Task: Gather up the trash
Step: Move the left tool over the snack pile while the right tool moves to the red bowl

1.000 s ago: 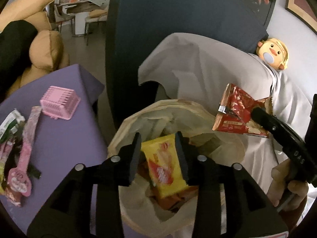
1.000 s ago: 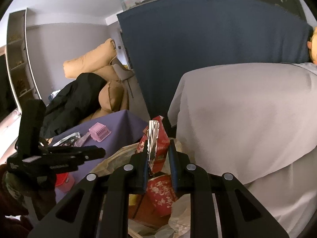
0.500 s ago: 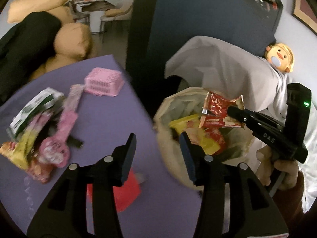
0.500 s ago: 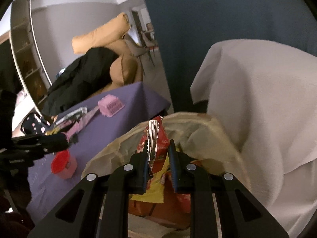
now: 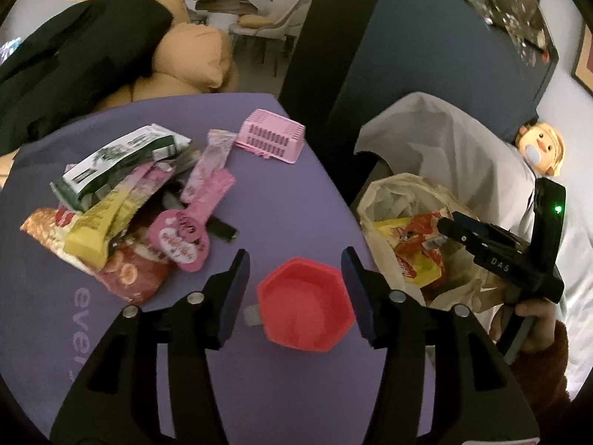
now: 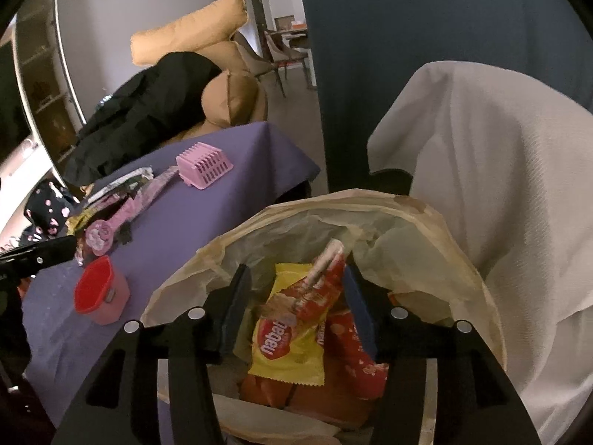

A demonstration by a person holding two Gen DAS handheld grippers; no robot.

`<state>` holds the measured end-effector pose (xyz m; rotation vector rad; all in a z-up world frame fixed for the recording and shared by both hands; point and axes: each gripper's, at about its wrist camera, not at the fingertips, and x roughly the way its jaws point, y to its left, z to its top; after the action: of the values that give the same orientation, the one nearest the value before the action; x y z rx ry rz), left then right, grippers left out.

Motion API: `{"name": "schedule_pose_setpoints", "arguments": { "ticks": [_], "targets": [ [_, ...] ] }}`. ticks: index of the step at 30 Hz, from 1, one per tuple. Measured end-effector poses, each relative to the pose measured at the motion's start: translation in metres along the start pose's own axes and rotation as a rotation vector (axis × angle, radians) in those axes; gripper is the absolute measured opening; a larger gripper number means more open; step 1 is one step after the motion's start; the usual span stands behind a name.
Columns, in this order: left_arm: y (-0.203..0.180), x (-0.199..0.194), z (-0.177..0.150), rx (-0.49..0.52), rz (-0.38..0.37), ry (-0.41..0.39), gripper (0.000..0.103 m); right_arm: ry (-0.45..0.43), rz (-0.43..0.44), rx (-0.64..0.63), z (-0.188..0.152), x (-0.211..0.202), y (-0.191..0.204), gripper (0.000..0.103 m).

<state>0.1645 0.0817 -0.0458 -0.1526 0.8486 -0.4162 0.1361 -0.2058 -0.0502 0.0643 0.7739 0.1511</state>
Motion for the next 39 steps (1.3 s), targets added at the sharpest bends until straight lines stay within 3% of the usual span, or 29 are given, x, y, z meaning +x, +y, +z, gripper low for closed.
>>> {"name": "schedule_pose_setpoints", "arguments": {
  "ticks": [7, 13, 21, 24, 30, 33, 36, 39],
  "targets": [
    [0.044, -0.022, -0.008, -0.092, 0.032, -0.042, 0.049, -0.041, -0.025, -0.036, 0.017, -0.020, 0.020, 0.053],
    [0.085, -0.044, -0.018, -0.171, 0.084, -0.081, 0.050, -0.072, 0.019, -0.096, 0.032, -0.030, 0.054, 0.053],
    [0.127, -0.062, -0.032, -0.256, 0.117, -0.116, 0.051, -0.043, 0.087, -0.205, 0.038, -0.014, 0.115, 0.053],
    [0.139, -0.065, -0.038, -0.283, 0.122, -0.121, 0.051, -0.038, 0.106, -0.209, 0.038, -0.006, 0.128, 0.062],
    [0.164, -0.063, -0.047, -0.340, 0.131, -0.115, 0.051, 0.000, 0.155, -0.294, 0.030, 0.011, 0.157, 0.062],
    [0.169, -0.061, -0.045, -0.323, 0.109, -0.131, 0.051, 0.026, 0.135, -0.302, 0.027, 0.021, 0.166, 0.062],
    [0.172, -0.056, -0.035, -0.243, 0.054, -0.164, 0.055, 0.059, 0.150, -0.284, 0.026, 0.030, 0.170, 0.062],
    [0.182, -0.056, -0.007, -0.171, 0.001, -0.204, 0.056, 0.060, 0.123, -0.296, 0.028, 0.035, 0.175, 0.062]
  ]
}}
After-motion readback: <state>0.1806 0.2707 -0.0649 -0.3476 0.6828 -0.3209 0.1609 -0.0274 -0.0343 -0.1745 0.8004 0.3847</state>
